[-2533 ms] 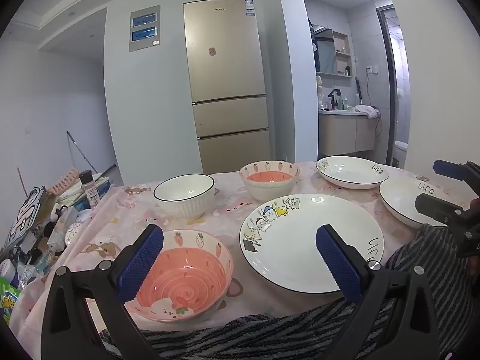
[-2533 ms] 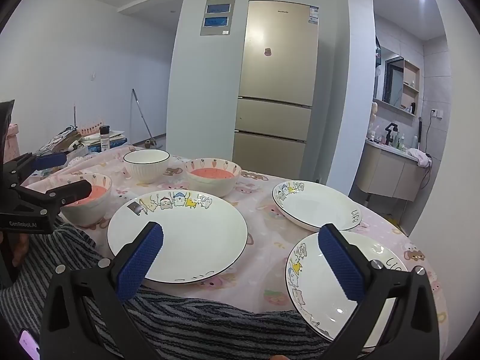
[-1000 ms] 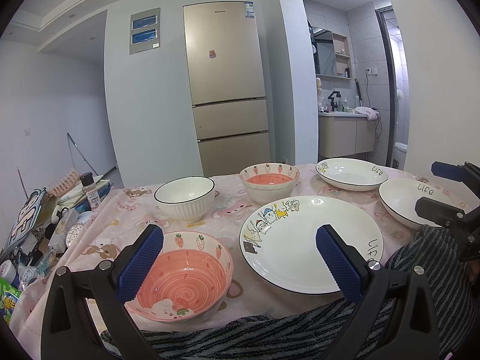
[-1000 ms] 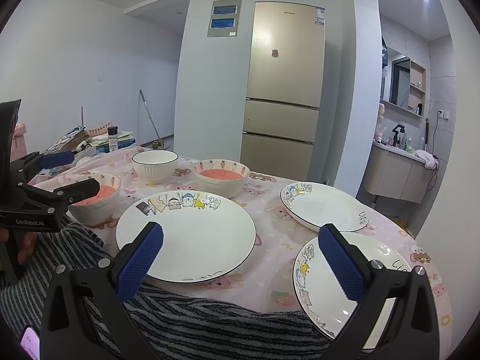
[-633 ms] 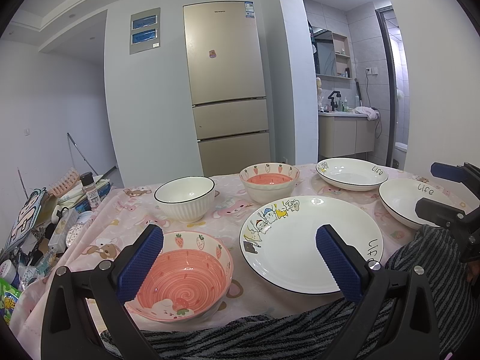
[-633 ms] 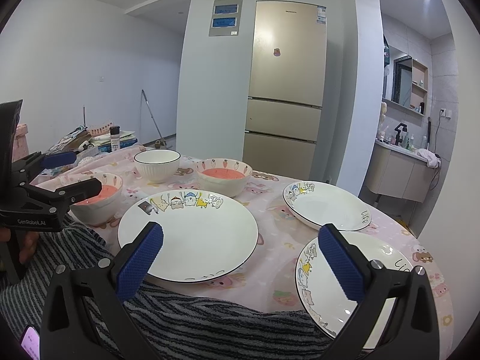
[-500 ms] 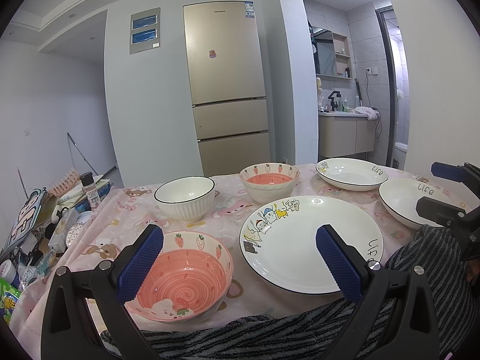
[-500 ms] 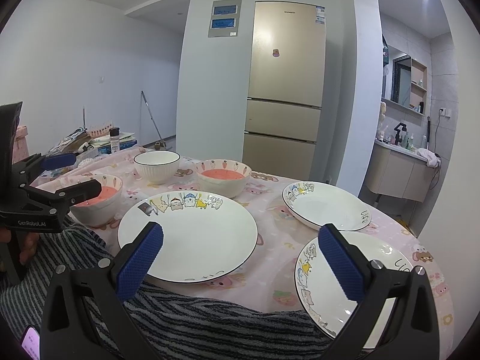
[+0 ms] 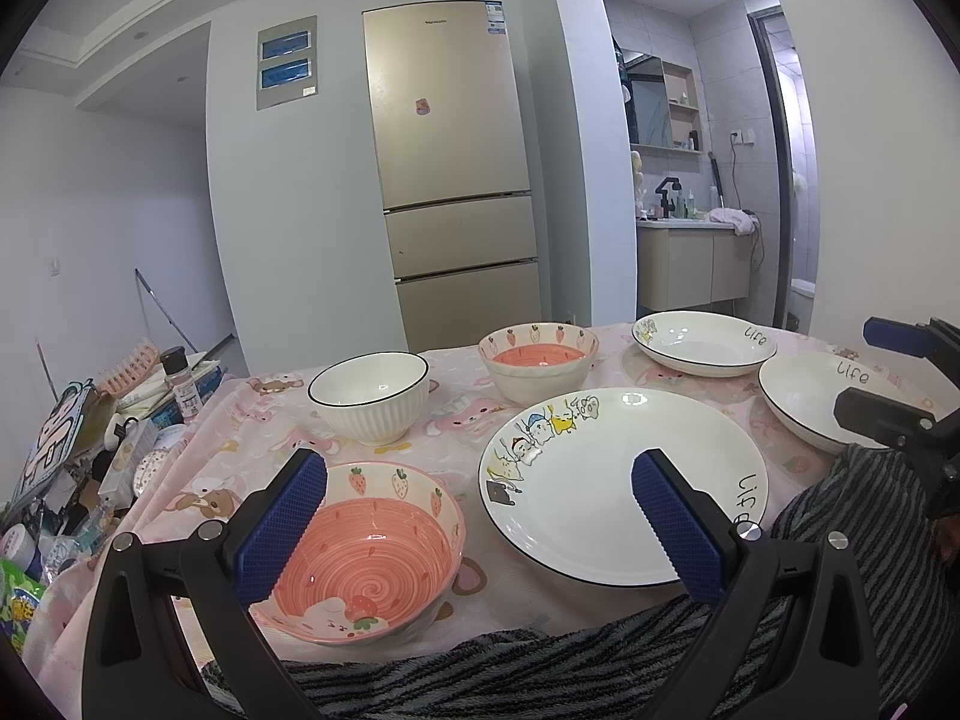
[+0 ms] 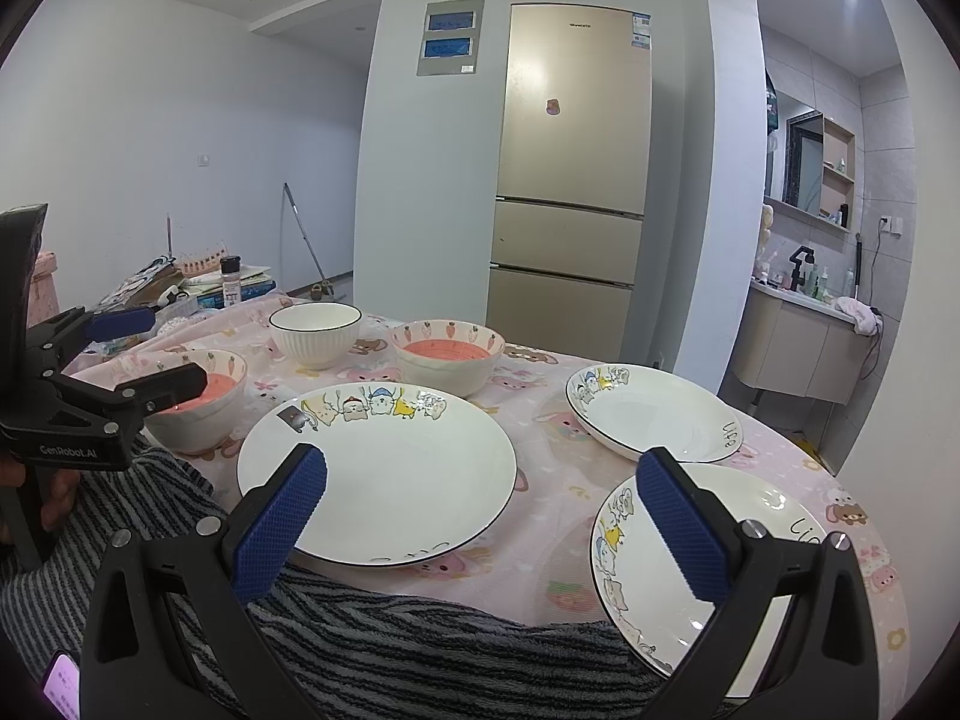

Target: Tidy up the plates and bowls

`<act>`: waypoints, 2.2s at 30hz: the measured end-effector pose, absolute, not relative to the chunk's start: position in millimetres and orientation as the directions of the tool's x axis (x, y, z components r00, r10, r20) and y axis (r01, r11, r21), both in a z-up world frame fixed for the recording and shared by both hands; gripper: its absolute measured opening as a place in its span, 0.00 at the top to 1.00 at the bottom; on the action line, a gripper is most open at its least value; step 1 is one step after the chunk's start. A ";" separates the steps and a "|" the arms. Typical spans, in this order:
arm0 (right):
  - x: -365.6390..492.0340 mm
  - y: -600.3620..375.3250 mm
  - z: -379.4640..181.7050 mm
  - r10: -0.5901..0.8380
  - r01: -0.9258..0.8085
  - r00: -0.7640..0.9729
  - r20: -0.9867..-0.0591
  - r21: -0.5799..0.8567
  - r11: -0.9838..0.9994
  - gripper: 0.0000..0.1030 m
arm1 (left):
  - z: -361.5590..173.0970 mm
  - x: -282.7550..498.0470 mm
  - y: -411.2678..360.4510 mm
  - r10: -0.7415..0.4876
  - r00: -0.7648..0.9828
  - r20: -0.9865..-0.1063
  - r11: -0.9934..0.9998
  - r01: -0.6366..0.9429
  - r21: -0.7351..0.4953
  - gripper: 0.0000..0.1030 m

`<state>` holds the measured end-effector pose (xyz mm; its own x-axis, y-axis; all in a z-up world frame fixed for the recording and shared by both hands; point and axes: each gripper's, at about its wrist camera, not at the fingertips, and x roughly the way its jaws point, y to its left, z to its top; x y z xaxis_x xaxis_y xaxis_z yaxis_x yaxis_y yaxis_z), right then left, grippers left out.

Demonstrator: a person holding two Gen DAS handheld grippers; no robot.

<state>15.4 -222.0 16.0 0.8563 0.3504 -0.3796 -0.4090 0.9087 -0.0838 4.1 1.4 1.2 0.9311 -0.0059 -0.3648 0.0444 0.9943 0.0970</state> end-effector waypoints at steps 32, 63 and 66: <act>80.8 -117.7 90.5 0.699 -0.751 0.536 -0.472 0.112 0.651 0.09 | 70.4 -15.3 107.8 -0.022 0.855 -0.518 0.980 -0.084 -0.180 0.00; 142.5 -4.0 -40.9 0.582 -0.778 0.212 -0.785 0.226 0.587 0.67 | -57.2 55.2 133.7 -0.082 0.638 -0.766 0.917 -0.253 -0.309 0.48; 142.4 2.4 -44.9 0.575 -0.785 0.199 -0.794 0.222 0.578 0.69 | -60.2 56.6 134.7 -0.085 0.638 -0.766 0.914 -0.256 -0.315 0.53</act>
